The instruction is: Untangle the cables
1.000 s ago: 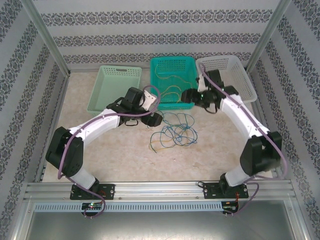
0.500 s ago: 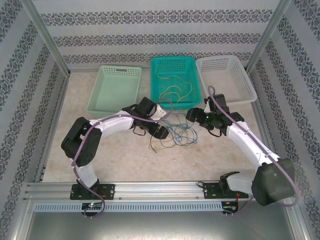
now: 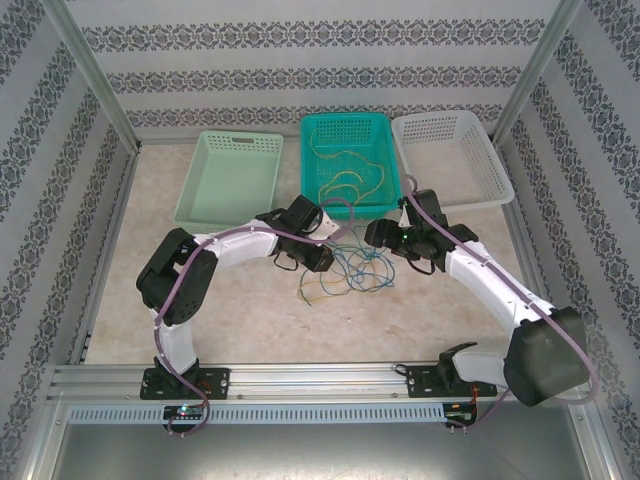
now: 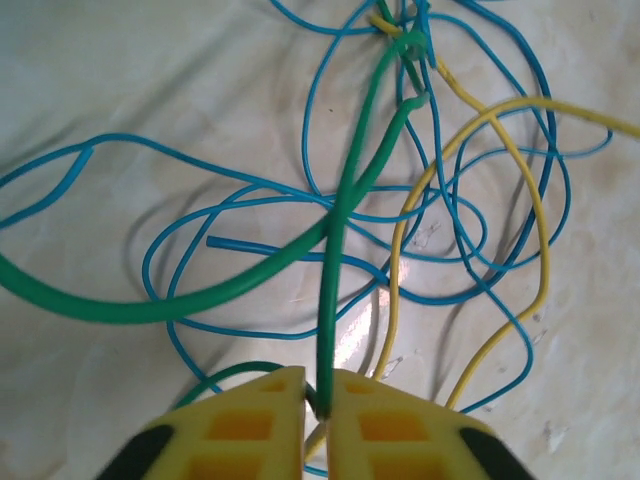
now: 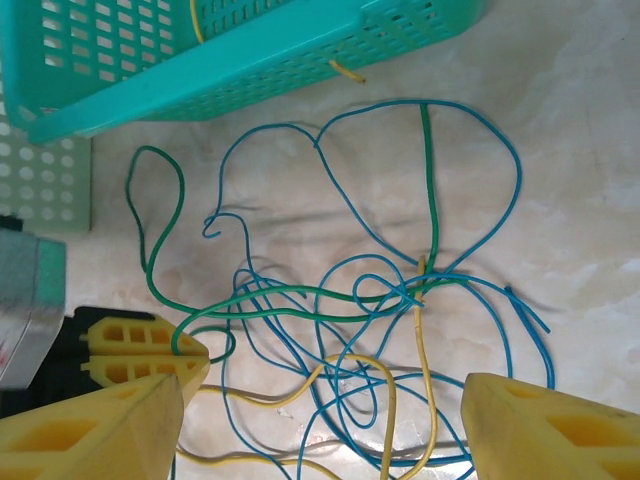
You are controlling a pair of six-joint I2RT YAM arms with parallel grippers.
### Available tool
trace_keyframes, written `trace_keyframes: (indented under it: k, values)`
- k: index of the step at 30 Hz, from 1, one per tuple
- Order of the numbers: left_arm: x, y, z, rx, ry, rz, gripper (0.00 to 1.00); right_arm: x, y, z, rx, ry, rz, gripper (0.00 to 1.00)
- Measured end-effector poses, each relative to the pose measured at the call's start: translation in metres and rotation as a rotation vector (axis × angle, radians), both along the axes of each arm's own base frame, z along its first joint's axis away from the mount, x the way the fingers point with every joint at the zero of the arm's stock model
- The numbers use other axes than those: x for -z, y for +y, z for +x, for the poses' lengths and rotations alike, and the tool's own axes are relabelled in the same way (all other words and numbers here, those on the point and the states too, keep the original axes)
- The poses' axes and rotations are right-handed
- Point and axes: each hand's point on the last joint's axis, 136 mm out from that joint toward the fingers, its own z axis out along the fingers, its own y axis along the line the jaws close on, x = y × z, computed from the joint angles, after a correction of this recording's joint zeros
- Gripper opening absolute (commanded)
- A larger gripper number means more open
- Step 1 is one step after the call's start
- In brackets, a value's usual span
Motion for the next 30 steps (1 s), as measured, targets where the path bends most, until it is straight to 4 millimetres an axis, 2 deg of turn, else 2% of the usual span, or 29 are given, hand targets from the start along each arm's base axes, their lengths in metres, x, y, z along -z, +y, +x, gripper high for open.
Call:
trace_keyframes:
  k: [3, 10, 13, 19, 24, 30]
  values:
    - [0.000, 0.001, -0.002, 0.012, -0.012, -0.002, 0.00, 0.000, 0.008, 0.003, -0.045, -0.007, -0.018, 0.75]
    - [-0.009, 0.012, -0.015, 0.054, -0.054, 0.002, 0.00, -0.009, 0.053, 0.025, -0.263, -0.064, -0.052, 0.69]
    - [-0.014, 0.017, -0.021, 0.064, -0.073, 0.002, 0.00, -0.002, 0.067, 0.029, -0.348, -0.056, -0.045, 0.67]
    - [-0.010, 0.025, -0.026, 0.070, -0.076, 0.037, 0.00, 0.015, 0.085, 0.040, -0.474, -0.037, -0.044, 0.68]
    - [-0.008, 0.030, -0.031, 0.074, -0.066, 0.051, 0.00, 0.025, 0.092, 0.038, -0.553, -0.034, -0.040, 0.68]
    - [-0.020, 0.034, -0.034, 0.068, -0.097, 0.040, 0.00, 0.039, 0.103, 0.026, -0.656, -0.009, -0.031, 0.68]
